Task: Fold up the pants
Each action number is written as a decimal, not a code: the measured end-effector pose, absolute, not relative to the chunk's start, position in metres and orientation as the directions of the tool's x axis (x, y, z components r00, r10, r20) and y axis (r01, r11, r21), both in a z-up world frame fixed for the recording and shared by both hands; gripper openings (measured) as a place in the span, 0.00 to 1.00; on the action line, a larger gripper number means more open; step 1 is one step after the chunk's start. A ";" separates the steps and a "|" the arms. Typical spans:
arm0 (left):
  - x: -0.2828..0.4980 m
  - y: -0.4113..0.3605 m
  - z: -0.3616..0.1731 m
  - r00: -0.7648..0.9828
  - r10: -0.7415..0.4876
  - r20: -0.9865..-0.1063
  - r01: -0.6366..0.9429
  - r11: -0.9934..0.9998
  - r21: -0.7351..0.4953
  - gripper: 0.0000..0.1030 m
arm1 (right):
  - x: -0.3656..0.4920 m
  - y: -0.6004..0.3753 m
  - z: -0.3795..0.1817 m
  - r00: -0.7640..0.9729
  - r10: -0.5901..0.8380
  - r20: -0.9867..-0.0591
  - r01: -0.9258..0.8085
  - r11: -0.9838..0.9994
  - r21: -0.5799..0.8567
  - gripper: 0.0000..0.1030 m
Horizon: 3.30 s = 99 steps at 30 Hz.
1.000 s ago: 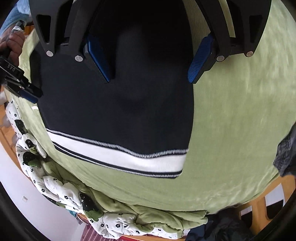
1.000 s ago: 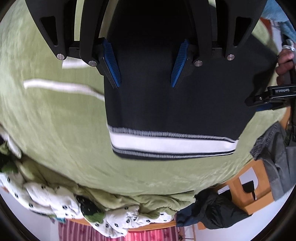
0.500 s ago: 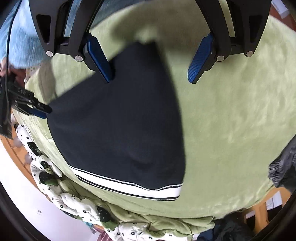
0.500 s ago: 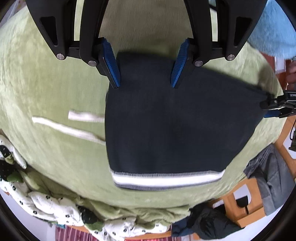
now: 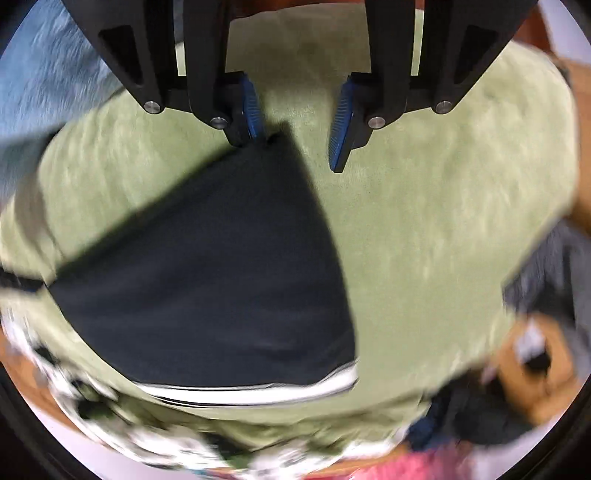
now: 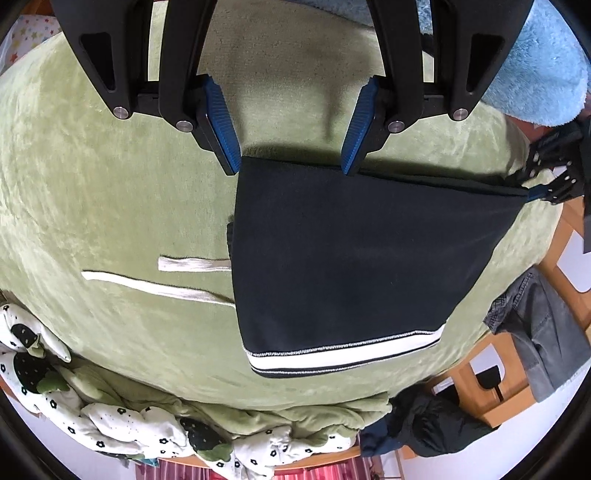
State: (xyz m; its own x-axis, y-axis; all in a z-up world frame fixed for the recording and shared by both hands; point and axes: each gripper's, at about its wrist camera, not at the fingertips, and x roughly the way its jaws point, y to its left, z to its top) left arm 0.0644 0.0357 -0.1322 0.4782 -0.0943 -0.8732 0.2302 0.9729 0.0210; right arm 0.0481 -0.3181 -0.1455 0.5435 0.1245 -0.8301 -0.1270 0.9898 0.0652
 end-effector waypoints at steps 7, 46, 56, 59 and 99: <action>0.041 0.068 -0.116 0.423 -0.300 -0.855 0.232 0.948 -0.218 0.35 | 0.044 -0.328 -0.125 0.597 0.133 -0.791 -0.130 0.989 0.069 0.55; -0.011 0.000 -0.008 0.647 -0.314 -0.695 0.191 0.949 -0.251 0.74 | -0.025 -0.267 -0.050 0.723 0.048 -0.689 -0.048 0.999 0.020 0.75; -0.033 0.022 -0.007 0.664 -0.325 -0.674 0.136 0.938 -0.319 0.74 | -0.070 -0.271 -0.049 0.762 0.008 -0.647 -0.014 1.000 -0.004 0.91; -0.040 0.016 -0.004 0.695 -0.277 -0.664 0.135 0.957 -0.258 0.74 | -0.074 -0.268 -0.048 0.773 0.001 -0.635 -0.021 0.999 -0.025 0.91; -0.043 0.027 -0.019 0.707 -0.235 -0.667 0.080 0.964 -0.255 0.74 | -0.069 -0.257 -0.053 0.754 0.010 -0.656 -0.015 1.000 -0.001 0.91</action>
State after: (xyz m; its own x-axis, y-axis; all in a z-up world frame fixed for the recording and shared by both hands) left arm -0.0430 0.0267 -0.0191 0.7068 -0.2351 -0.6672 0.0799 0.9637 -0.2549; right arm -0.0694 -0.2568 -0.0534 0.7544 0.0104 -0.6563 -0.0146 0.9999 -0.0010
